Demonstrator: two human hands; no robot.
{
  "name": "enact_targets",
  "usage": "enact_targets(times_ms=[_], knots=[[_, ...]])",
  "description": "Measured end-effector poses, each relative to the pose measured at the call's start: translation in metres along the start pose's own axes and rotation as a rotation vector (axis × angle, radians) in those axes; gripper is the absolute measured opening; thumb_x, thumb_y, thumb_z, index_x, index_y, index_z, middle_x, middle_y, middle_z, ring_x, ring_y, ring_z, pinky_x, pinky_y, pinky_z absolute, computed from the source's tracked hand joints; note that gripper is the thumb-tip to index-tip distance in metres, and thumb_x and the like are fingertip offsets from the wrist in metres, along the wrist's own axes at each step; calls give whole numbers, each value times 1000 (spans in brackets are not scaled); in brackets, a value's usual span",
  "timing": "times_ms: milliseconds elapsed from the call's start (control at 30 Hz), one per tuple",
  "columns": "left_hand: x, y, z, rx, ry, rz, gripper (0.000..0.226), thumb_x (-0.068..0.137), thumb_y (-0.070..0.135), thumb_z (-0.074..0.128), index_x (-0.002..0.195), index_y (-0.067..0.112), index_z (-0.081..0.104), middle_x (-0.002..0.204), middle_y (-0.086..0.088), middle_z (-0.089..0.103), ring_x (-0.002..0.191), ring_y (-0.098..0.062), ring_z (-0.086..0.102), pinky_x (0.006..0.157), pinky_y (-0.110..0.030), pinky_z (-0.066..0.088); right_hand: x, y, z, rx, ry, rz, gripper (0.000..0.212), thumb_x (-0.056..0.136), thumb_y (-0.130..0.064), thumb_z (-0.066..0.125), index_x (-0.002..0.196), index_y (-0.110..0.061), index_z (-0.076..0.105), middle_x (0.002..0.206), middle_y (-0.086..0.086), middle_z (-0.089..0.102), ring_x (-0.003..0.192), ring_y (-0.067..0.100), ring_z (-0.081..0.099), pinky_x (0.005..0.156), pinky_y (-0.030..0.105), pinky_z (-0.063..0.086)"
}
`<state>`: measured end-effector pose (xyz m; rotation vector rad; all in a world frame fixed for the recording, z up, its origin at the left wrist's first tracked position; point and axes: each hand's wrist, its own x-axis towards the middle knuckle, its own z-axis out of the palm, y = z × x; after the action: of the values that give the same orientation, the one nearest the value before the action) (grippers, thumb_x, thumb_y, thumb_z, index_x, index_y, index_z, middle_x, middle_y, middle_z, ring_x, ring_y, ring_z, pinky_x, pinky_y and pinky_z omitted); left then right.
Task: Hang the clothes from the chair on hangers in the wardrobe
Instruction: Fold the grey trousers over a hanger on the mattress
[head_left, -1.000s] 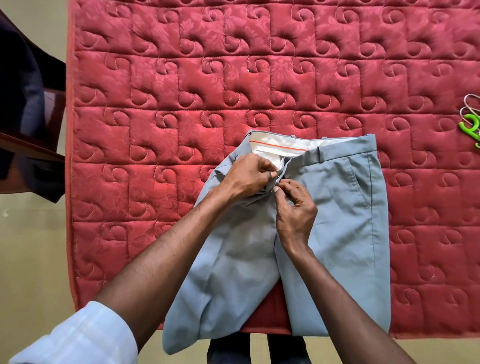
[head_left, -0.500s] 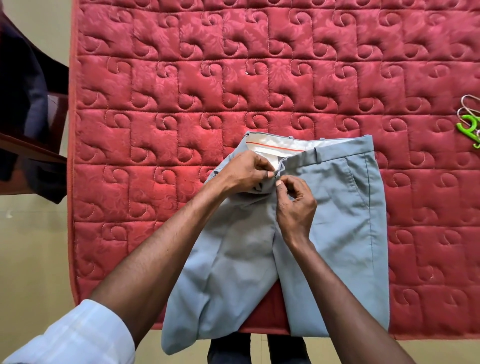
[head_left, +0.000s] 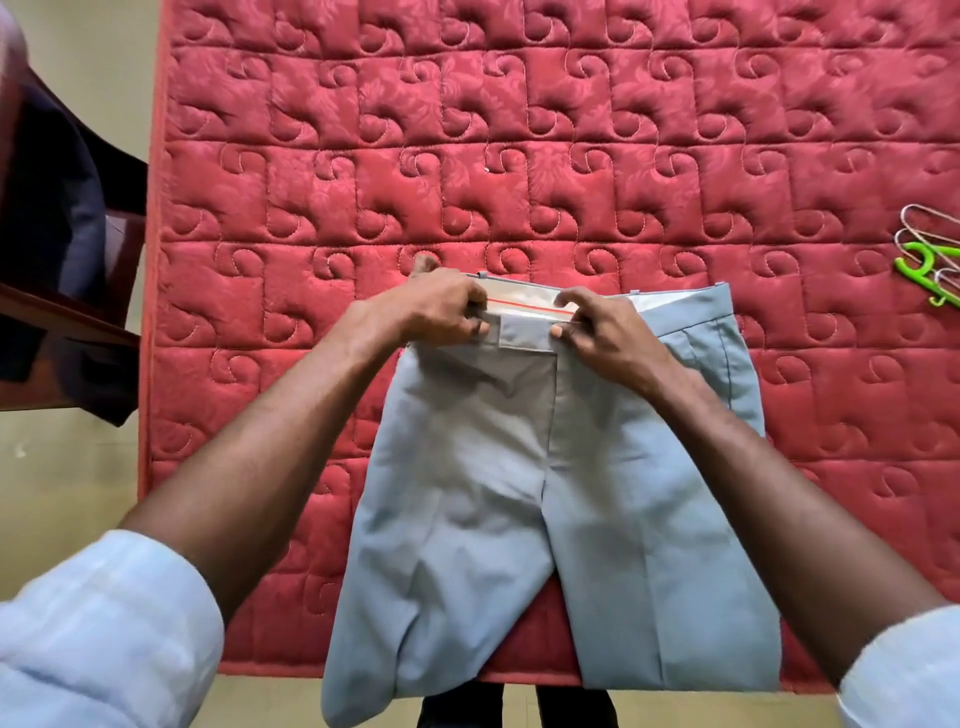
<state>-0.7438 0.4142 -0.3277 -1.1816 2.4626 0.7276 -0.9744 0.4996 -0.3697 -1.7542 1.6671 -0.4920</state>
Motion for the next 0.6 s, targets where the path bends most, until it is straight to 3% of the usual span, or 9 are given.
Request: enact_targets(times_ms=[100,233,333,400,500,600], knots=[[7,-22,-1,50,53,0,20,94,36,59,88,17,61,89,-4,68,95,-25,62,89,-35,21,13,7,-5,-99,-13,-16,18,85,-28,65,89,-11,70,73,11,69,67,24,62,64,35,47],[18,-36,8,-11,162,-43,24,95,38,58,80,21,50,82,-4,62,91,-30,60,78,-36,18,25,10,1,-215,64,-14,20,87,-28,60,81,-11,70,78,13,71,75,32,65,68,39,46],[21,-43,22,24,212,-120,16,94,34,58,88,20,58,101,-8,66,104,-30,55,86,-39,24,26,12,14,-270,110,23,18,86,-27,58,81,-13,69,82,9,71,81,32,62,74,37,38],[18,-48,39,34,318,-214,17,90,30,59,100,17,64,123,-11,57,118,-32,44,96,-44,27,17,22,14,-240,192,23,18,82,-22,56,88,-12,71,90,9,70,86,33,61,79,40,42],[9,-42,62,-160,459,-386,27,87,24,62,114,17,63,141,-16,41,130,-36,34,105,-50,27,-3,48,-2,-200,405,240,34,80,-12,58,112,-6,67,112,17,64,103,36,57,92,41,40],[4,-33,76,-510,422,-499,52,80,43,65,127,21,60,132,-14,46,126,-34,41,104,-47,34,-28,69,-17,-168,507,597,51,81,-24,61,127,-4,54,130,20,52,119,39,46,101,42,31]])
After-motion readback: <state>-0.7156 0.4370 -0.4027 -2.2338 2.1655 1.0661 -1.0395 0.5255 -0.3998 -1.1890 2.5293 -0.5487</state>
